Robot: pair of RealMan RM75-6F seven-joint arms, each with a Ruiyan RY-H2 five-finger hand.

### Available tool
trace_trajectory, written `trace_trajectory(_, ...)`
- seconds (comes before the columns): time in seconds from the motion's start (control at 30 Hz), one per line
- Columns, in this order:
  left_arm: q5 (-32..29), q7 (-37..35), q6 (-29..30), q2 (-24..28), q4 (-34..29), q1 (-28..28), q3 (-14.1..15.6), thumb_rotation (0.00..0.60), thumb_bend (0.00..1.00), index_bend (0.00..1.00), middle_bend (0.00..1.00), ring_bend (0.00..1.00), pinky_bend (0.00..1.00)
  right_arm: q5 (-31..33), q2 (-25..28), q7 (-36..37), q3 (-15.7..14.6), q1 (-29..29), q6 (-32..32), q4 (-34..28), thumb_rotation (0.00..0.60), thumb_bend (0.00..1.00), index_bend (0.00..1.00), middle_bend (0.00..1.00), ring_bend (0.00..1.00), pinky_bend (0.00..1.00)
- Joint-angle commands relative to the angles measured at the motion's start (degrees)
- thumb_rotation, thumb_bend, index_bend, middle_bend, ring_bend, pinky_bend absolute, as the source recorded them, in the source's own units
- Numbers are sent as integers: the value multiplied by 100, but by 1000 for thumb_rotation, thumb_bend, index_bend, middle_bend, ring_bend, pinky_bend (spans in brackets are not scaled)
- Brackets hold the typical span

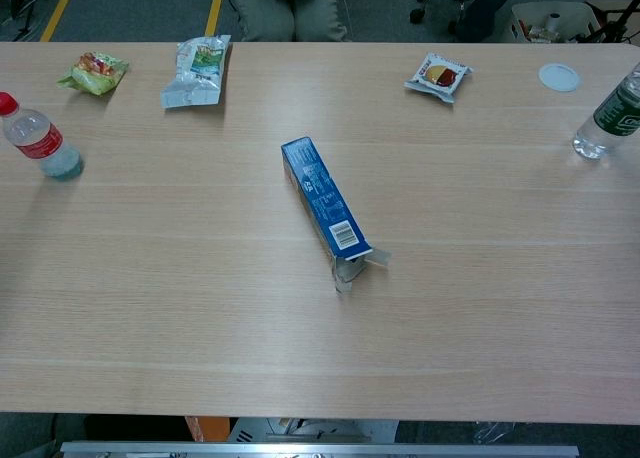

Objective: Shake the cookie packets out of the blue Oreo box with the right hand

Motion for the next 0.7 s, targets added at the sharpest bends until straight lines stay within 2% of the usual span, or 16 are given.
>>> trace_trajectory(0.03,-3,0,-7,-5,6,-4,-1,600,263,159,134,100,74,0,0,-15,-1,5,-9,-8,600,25,327,367,335,363)
trace_trajectory(0.4,-35,-97,27,-13,82,30,5,600,263,159,134,100,74,-183,96,-56,29,94,52,-119,600,24,327,367,335,363)
trace_trajectory(0.7,-55,-136,57,9,97,48,-6,600,263,159,134,100,74,-657,542,-345,109,667,-394,-680,600,26,327,367,335,363)
